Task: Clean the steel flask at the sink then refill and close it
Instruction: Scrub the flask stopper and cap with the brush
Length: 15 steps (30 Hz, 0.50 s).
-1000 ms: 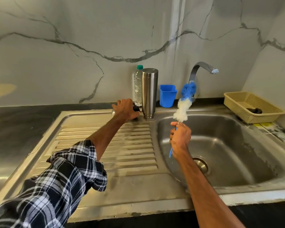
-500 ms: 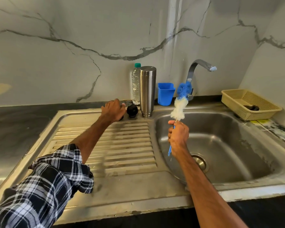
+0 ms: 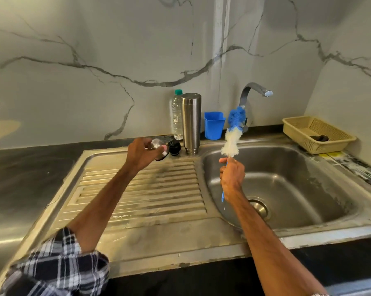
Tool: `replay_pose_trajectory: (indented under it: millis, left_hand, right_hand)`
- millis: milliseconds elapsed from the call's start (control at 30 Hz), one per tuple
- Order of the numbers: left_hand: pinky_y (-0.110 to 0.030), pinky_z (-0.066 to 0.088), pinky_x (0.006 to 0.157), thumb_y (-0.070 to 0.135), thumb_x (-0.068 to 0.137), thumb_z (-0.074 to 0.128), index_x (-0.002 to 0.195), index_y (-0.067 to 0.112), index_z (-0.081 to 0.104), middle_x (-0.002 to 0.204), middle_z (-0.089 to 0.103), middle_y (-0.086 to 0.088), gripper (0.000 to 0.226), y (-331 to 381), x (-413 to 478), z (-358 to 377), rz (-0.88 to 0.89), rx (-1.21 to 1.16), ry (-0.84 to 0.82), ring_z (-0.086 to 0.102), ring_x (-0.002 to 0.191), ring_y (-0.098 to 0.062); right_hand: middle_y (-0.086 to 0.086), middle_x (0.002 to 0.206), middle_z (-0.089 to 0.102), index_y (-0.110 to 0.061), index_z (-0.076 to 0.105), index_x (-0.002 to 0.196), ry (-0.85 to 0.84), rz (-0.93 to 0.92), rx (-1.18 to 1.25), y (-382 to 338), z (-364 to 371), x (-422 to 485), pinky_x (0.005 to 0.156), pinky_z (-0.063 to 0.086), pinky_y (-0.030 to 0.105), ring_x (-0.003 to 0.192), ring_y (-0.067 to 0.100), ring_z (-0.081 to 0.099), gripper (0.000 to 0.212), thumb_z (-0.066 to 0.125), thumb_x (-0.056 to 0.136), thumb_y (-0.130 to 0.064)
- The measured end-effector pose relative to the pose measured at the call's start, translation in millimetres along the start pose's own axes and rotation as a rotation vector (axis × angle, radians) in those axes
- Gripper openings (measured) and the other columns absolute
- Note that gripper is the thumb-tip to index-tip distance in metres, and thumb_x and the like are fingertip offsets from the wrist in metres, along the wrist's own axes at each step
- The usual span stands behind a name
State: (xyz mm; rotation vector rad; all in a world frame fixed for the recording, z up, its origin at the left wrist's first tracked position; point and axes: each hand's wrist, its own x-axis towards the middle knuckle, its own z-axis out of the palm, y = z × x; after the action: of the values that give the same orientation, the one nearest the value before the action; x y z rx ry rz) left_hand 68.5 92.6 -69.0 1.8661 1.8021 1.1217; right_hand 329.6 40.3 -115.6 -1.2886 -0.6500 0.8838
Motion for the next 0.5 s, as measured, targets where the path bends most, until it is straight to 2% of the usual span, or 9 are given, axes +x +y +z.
replay_pose_trajectory:
  millis: [67, 167, 233, 333, 433, 500]
  left_hand:
    - [-0.040, 0.061, 0.082, 0.054, 0.078, 0.083, 0.107, 0.012, 0.077, 0.090, 0.078, -0.004, 0.051, 18.6, -24.1, -3.0, -0.069, -0.333, -0.054, 0.075, 0.086, -0.018]
    - [-0.039, 0.062, 0.088, 0.043, 0.077, 0.081, 0.119, 0.007, 0.072, 0.108, 0.077, -0.013, 0.056, 58.3, -59.3, 5.5, -0.156, -0.737, -0.221, 0.076, 0.096, -0.022]
    - [-0.034, 0.062, 0.087, 0.038, 0.082, 0.078, 0.116, 0.003, 0.071, 0.110, 0.076, -0.016, 0.049, 85.1, -78.5, 17.5, -0.182, -0.876, -0.323, 0.075, 0.100, -0.026]
    - [-0.034, 0.062, 0.086, 0.033, 0.090, 0.075, 0.113, -0.002, 0.069, 0.116, 0.073, -0.021, 0.043, 115.5, -94.1, 43.8, -0.263, -1.060, -0.451, 0.072, 0.104, -0.031]
    - [-0.037, 0.061, 0.088, 0.033, 0.089, 0.076, 0.120, -0.005, 0.066, 0.118, 0.067, -0.026, 0.050, 136.8, -103.3, 67.5, -0.324, -1.199, -0.524, 0.068, 0.104, -0.033]
    - [-0.036, 0.061, 0.085, 0.036, 0.087, 0.077, 0.126, -0.005, 0.062, 0.120, 0.067, -0.026, 0.059, 144.1, -109.7, 80.7, -0.337, -1.253, -0.532, 0.070, 0.103, -0.031]
  right_hand:
    - [-0.001, 0.058, 0.049, -0.008, 0.067, 0.084, 0.000, -0.015, -0.001, -1.2, -4.5, -7.9, 0.042, 0.033, 0.019, 0.051, 0.010, 0.041, 0.028, 0.044, 0.100, -0.010]
    - [-0.002, 0.060, 0.053, -0.013, 0.070, 0.081, -0.012, -0.088, -0.089, -9.4, -24.3, -25.2, 0.048, 0.035, 0.026, 0.055, 0.012, 0.044, 0.027, 0.047, 0.096, -0.009]
    - [-0.004, 0.062, 0.059, -0.017, 0.074, 0.084, -0.032, -0.155, -0.203, -25.2, -44.5, -36.9, 0.050, 0.035, 0.028, 0.055, 0.010, 0.047, 0.026, 0.051, 0.095, -0.012]
    - [-0.007, 0.065, 0.064, -0.024, 0.077, 0.091, -0.026, -0.292, -0.354, -58.8, -90.3, -55.5, 0.048, 0.037, 0.022, 0.050, 0.003, 0.049, 0.019, 0.060, 0.096, -0.016]
    - [-0.011, 0.069, 0.070, -0.035, 0.076, 0.094, 0.013, -0.403, -0.565, -82.8, -146.1, -74.3, 0.056, 0.041, 0.024, 0.057, 0.000, 0.057, 0.011, 0.065, 0.095, -0.032]
    - [-0.016, 0.070, 0.071, -0.036, 0.076, 0.092, 0.054, -0.403, -0.627, -87.5, -178.0, -88.8, 0.059, 0.044, 0.025, 0.064, -0.002, 0.062, 0.008, 0.069, 0.093, -0.038]
